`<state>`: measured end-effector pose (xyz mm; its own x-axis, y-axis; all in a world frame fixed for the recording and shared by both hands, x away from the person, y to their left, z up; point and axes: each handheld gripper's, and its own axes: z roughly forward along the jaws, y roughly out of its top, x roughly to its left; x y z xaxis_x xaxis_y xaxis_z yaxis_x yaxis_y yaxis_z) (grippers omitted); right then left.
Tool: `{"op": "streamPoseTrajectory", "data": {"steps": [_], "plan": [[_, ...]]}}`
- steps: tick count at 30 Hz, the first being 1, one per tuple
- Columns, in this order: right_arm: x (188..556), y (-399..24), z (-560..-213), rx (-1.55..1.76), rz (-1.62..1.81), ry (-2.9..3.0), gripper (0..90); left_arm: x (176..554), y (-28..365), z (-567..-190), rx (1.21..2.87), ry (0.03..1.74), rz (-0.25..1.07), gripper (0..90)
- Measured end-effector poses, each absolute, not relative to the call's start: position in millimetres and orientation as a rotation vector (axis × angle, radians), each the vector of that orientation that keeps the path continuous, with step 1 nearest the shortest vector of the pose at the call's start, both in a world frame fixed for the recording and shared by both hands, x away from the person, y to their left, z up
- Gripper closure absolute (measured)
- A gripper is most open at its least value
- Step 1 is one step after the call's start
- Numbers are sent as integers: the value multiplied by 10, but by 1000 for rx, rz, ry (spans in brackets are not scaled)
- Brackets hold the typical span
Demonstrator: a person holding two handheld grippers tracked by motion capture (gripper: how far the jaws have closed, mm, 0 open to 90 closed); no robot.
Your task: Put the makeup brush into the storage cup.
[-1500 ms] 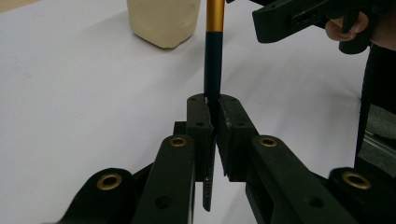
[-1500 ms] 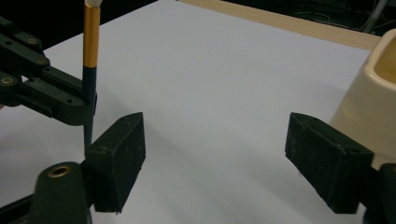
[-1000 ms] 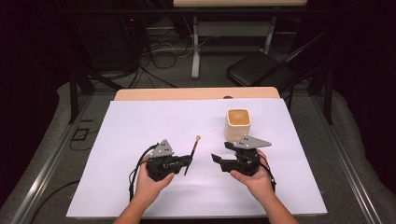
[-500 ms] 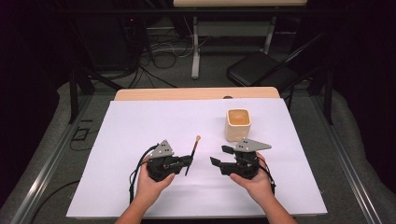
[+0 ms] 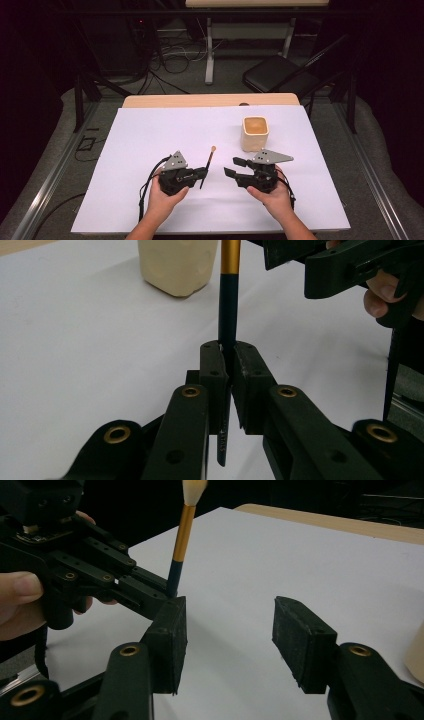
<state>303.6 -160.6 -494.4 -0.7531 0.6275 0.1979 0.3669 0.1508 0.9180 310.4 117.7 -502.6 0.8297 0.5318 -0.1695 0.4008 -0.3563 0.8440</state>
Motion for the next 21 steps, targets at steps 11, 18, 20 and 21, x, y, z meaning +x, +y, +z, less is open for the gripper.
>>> {"op": "streamPoseTrajectory", "data": {"steps": [11, 18, 20, 21], "plan": [[3031, -1587, -4956, 961, 1661, 2220, 505, 3092, 1148, -5049, 1976, 687, 150, 834], [3014, -1565, -4952, 937, 1645, 2218, 500, 3082, 1128, -5067, 1960, 693, 142, 835], [3012, -1565, -4950, 946, 1656, 2210, 503, 3082, 1126, -5072, 1954, 694, 137, 835], [3015, -1567, -4952, 948, 1663, 2212, 507, 3083, 1125, -5074, 1953, 694, 136, 835]]}}
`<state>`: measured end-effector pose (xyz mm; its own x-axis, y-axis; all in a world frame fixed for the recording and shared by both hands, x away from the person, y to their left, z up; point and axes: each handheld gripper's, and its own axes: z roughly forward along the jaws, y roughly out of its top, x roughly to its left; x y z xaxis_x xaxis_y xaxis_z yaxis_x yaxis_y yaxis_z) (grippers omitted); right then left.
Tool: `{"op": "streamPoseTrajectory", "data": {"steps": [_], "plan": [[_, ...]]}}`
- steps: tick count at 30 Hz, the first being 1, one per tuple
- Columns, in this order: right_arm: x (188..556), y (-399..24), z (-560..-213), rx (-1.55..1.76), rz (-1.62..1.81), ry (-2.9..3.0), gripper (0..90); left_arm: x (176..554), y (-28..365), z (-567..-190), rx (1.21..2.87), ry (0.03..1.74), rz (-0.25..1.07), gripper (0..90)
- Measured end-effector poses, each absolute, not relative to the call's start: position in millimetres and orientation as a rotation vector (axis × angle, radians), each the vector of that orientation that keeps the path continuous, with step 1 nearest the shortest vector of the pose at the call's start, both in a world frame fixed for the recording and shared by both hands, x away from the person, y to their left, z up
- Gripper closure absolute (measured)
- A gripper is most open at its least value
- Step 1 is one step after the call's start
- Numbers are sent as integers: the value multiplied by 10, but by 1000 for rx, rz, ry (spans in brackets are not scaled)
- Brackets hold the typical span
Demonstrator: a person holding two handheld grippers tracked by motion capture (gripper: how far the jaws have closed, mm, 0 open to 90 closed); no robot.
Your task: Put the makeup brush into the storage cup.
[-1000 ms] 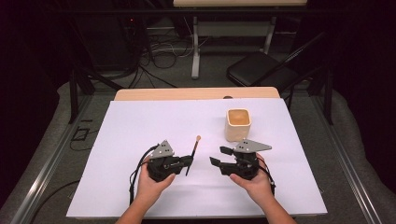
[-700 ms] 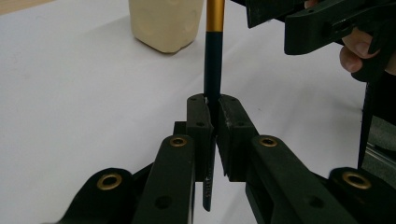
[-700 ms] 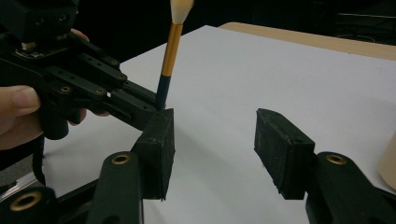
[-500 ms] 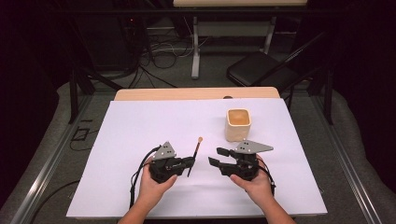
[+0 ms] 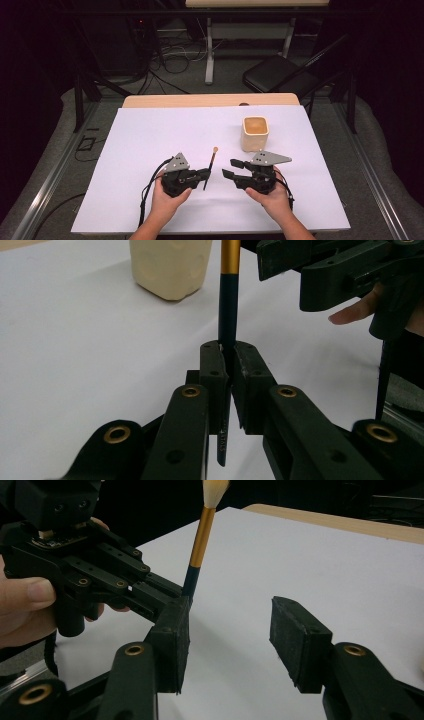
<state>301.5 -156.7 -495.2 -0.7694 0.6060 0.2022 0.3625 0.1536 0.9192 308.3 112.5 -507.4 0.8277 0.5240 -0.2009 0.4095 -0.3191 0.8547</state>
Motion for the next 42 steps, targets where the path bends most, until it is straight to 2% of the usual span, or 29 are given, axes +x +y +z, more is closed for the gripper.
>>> {"op": "streamPoseTrajectory", "data": {"steps": [42], "plan": [[2991, -1561, -4991, 1052, 1807, 2155, 615, 3039, 1025, -5135, 1919, 695, 96, 835]]}}
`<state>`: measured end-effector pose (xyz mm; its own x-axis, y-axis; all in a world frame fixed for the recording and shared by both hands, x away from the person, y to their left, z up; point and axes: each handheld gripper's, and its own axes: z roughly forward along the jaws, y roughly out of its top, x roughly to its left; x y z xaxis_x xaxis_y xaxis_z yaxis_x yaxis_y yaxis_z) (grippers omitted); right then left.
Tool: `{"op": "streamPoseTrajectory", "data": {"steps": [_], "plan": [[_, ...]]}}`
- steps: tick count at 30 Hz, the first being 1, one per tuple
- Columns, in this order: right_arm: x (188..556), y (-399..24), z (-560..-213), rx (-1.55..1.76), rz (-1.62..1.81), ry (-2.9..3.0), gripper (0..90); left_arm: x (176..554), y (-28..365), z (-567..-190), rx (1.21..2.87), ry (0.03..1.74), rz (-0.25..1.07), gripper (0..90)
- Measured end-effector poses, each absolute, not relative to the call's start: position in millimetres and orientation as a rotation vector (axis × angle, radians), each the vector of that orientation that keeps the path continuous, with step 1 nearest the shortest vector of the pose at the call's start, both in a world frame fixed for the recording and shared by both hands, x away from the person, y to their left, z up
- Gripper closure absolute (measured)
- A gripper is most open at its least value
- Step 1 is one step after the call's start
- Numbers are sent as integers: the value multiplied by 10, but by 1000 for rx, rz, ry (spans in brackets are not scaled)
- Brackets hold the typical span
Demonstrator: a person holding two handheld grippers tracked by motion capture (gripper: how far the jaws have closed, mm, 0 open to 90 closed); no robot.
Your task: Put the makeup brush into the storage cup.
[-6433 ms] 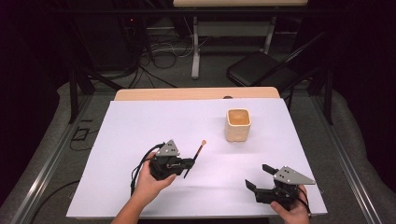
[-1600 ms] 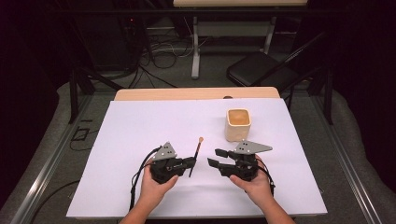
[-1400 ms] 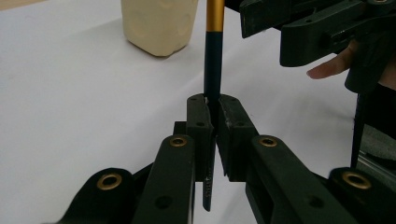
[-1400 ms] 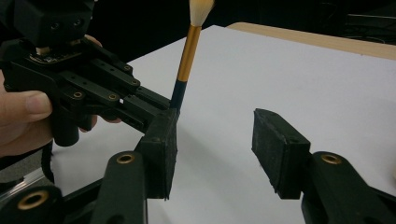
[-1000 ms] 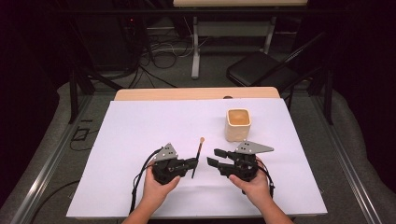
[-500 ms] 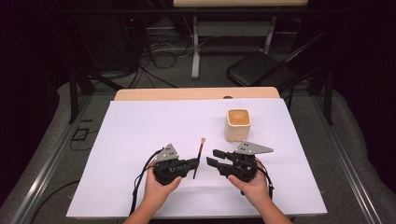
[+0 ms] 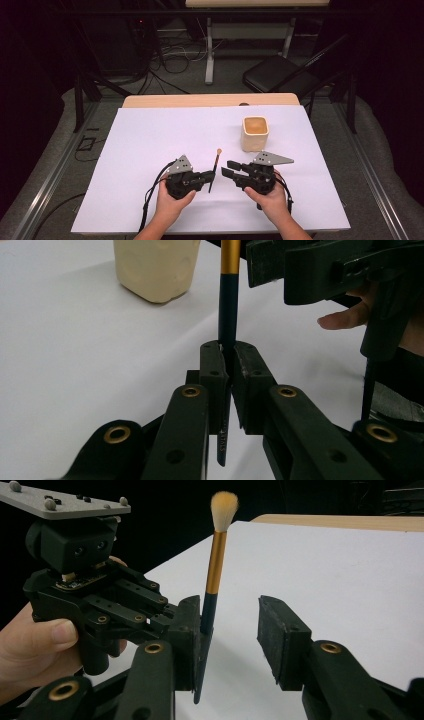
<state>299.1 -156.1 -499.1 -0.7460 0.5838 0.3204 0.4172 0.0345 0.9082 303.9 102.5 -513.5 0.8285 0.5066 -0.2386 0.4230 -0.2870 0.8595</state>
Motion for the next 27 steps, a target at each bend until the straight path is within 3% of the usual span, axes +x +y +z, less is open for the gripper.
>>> {"op": "streamPoseTrajectory", "data": {"steps": [27], "plan": [[2996, -1550, -4982, 1089, 1898, 2128, 677, 2992, 929, -5168, 1900, 678, 66, 834]]}}
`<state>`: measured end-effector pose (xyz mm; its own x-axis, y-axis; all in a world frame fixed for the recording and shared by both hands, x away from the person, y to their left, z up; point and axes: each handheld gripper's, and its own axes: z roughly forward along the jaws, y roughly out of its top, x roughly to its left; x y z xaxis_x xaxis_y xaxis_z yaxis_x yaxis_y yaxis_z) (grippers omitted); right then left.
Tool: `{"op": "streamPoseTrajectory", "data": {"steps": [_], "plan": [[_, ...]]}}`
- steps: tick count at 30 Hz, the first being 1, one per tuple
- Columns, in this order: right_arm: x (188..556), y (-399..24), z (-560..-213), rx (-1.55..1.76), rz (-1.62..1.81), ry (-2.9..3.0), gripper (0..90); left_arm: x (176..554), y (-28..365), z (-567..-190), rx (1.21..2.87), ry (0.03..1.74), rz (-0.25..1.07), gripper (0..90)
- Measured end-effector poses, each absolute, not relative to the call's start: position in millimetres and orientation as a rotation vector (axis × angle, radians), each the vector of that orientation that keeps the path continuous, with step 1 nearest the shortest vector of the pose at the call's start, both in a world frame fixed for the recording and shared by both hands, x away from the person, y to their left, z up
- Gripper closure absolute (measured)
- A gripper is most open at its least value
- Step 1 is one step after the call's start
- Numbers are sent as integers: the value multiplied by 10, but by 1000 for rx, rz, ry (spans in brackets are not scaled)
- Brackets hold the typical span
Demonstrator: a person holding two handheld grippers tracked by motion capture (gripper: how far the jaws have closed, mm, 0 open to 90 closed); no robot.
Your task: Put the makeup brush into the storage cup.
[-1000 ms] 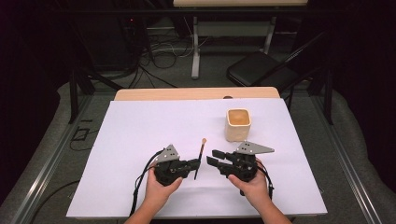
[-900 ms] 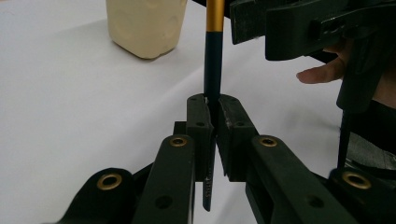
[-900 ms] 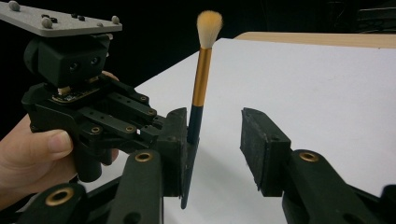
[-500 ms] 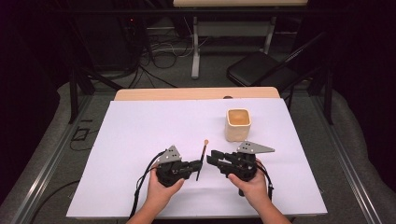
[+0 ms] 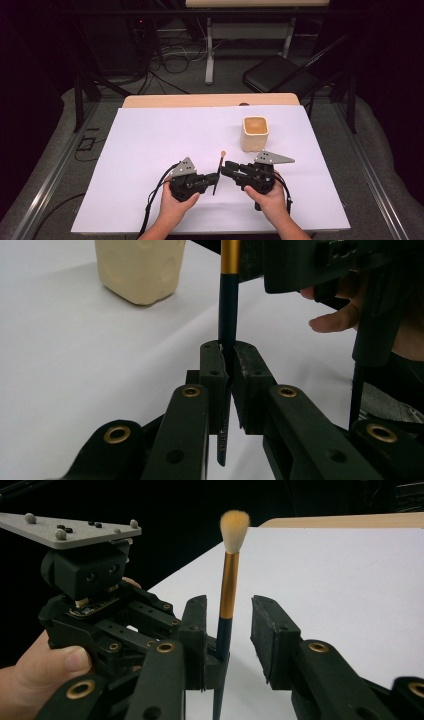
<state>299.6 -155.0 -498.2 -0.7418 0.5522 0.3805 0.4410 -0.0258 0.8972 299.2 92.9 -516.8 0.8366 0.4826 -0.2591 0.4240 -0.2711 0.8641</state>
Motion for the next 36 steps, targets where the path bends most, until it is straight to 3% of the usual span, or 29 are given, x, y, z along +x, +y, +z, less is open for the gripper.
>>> {"op": "streamPoseTrajectory", "data": {"steps": [36], "plan": [[3012, -1584, -4966, 1129, 1939, 2111, 714, 2966, 873, -5197, 1870, 673, 32, 835]]}}
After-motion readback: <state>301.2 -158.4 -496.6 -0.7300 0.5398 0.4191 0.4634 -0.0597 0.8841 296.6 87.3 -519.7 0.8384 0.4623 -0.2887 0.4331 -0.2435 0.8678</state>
